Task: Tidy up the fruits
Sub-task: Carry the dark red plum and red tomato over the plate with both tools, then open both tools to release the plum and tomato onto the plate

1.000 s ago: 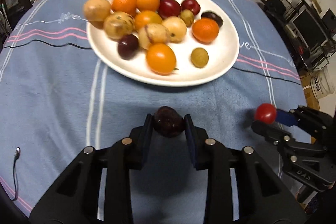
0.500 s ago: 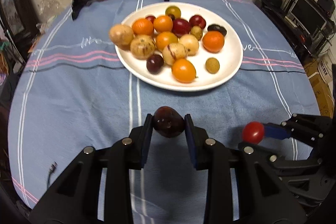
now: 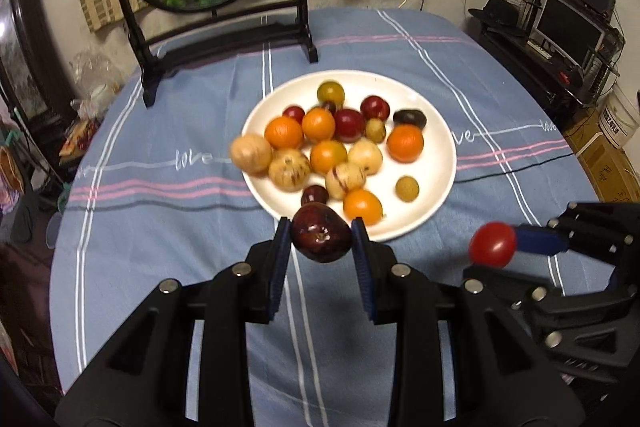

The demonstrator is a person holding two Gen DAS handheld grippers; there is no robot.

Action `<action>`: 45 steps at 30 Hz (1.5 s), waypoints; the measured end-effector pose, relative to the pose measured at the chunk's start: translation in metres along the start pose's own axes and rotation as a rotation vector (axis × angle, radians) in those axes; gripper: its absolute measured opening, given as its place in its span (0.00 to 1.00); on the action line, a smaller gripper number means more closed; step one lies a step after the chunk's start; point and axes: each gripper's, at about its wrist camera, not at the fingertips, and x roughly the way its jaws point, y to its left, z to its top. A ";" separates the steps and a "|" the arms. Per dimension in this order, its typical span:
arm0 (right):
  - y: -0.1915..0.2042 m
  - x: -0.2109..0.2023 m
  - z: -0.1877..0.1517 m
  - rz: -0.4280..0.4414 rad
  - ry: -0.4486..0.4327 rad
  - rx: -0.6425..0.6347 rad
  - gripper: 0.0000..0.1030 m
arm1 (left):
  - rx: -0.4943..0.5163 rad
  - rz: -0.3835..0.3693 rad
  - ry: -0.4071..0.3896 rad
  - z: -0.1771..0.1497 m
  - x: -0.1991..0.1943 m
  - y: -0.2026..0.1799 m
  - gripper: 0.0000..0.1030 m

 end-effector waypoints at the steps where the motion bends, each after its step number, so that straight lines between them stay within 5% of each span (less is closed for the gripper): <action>1: 0.000 -0.002 0.003 -0.002 -0.008 0.000 0.31 | 0.002 0.001 -0.006 0.003 -0.001 0.001 0.30; 23: -0.024 -0.022 0.072 -0.108 -0.136 0.000 0.31 | -0.014 0.036 -0.084 0.073 0.015 0.044 0.30; 33: -0.056 0.049 0.088 -0.103 -0.027 0.115 0.31 | 0.039 -0.002 0.012 0.081 0.072 0.012 0.30; 45: -0.074 0.078 0.108 -0.086 -0.005 0.140 0.31 | 0.053 -0.005 0.051 0.091 0.110 0.006 0.31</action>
